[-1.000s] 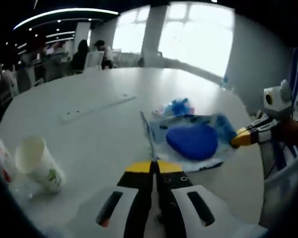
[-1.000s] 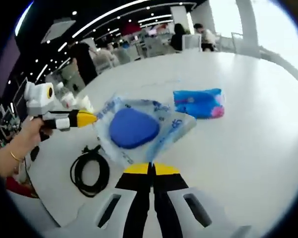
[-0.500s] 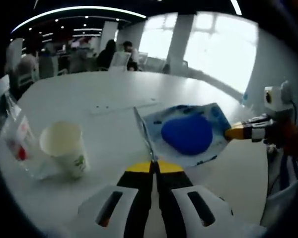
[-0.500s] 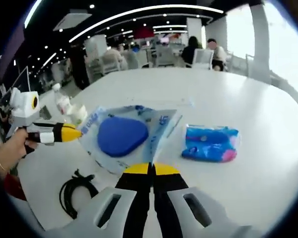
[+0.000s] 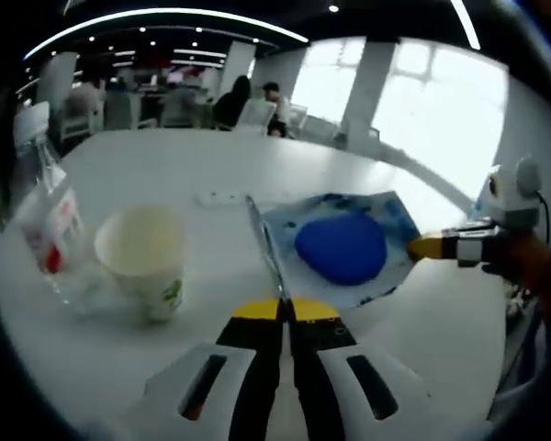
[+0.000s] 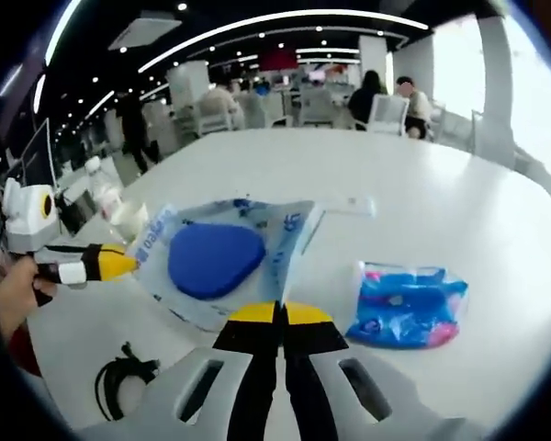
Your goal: Arrange the tabletop items into an orderly group along one side of the table until the central work area is clear of visible clutter.
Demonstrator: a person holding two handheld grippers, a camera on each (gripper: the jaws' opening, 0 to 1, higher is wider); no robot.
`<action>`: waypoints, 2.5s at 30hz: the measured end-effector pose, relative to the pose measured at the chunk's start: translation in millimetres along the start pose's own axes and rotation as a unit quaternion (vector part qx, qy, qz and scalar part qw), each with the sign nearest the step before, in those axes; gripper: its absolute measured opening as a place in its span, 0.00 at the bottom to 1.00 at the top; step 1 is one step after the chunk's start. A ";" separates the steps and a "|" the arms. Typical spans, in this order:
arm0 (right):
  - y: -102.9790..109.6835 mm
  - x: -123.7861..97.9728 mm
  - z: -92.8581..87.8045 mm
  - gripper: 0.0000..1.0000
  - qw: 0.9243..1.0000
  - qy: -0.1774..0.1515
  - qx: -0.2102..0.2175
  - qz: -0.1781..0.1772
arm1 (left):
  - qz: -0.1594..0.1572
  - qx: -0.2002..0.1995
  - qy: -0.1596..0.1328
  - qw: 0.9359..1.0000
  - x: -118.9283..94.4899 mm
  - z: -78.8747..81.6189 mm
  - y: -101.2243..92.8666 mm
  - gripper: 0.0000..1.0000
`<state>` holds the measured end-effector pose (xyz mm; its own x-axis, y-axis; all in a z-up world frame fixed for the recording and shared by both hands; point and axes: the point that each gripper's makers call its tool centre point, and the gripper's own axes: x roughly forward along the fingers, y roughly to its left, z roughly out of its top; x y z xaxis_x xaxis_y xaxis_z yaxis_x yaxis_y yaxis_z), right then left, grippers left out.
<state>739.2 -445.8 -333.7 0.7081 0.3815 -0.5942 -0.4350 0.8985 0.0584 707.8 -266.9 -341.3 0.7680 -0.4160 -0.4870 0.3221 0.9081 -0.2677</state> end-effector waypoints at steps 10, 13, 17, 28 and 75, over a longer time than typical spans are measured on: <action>3.2 33.3 -7.4 0.01 0.999 0.014 -0.028 0.009 | 0.024 -0.048 0.007 0.999 11.3 -15.8 20.0 0.00; 5.7 41.6 -9.0 0.01 0.999 0.015 -0.034 0.011 | 0.026 -0.058 0.006 0.998 13.9 -17.5 25.9 0.00; 5.6 48.8 -11.0 0.01 0.999 0.019 -0.042 0.009 | 0.030 -0.062 0.010 0.998 17.0 -19.4 29.1 0.00; 5.0 57.5 -20.5 0.01 0.999 0.030 -0.044 0.007 | 0.056 -0.044 0.030 0.997 24.0 -30.4 33.6 0.00; -57.0 2.6 25.3 0.66 0.991 -0.091 -0.045 -0.082 | 0.042 0.076 0.021 0.996 -43.7 -8.3 -4.5 0.83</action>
<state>779.9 -490.5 -318.3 0.8582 0.2728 -0.4349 -0.3485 0.9316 -0.1033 668.2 -253.2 -325.7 0.7734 -0.3373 -0.5368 0.3398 0.9353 -0.0981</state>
